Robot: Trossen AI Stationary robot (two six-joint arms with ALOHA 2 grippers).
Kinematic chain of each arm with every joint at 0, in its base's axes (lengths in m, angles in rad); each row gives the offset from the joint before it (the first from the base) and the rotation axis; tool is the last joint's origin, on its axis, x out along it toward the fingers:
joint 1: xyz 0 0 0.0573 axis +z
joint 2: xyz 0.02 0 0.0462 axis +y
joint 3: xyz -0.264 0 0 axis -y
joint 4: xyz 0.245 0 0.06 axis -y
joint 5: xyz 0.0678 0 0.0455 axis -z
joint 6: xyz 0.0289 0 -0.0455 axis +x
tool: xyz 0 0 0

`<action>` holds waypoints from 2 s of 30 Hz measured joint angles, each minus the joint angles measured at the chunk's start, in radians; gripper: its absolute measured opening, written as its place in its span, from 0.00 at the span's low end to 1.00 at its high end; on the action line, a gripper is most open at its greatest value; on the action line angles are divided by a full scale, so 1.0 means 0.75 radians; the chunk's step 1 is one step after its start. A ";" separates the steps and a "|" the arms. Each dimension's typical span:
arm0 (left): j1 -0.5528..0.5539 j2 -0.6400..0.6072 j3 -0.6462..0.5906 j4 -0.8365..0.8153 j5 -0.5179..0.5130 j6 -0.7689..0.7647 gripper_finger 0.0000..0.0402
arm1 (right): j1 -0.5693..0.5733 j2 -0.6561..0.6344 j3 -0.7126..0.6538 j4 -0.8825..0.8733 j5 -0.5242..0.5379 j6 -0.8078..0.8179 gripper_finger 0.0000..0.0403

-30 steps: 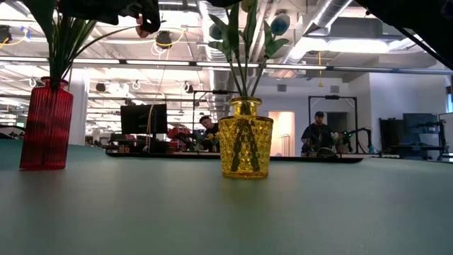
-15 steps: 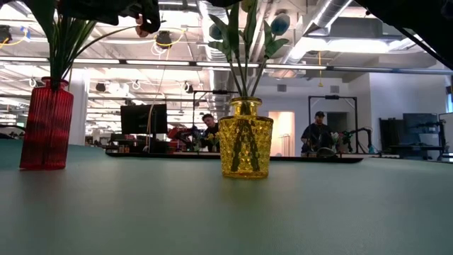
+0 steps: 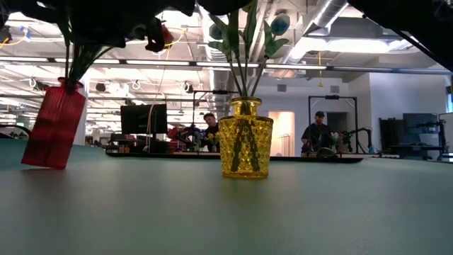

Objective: Sort flowers into vase by color
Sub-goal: Put the orange flowers into the red vase

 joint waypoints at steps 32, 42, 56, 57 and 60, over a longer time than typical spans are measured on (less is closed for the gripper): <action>0.001 -0.001 -0.002 -0.004 -0.061 0.003 0.22 | -0.077 -0.002 0.002 -0.265 -0.433 0.144 0.06; 0.001 -0.001 -0.002 -0.004 -0.098 0.023 0.22 | -0.081 -0.002 0.002 -0.273 -0.500 0.111 0.07; 0.001 -0.001 -0.002 -0.004 -0.098 0.023 0.22 | -0.049 -0.001 0.000 -0.244 -0.498 0.049 0.26; 0.001 -0.001 -0.002 -0.004 -0.098 0.023 0.22 | -0.052 0.000 0.000 -0.245 -0.498 0.060 0.27; 0.001 -0.001 -0.002 -0.004 -0.098 0.021 0.22 | -0.070 0.000 0.000 -0.246 -0.499 0.078 0.31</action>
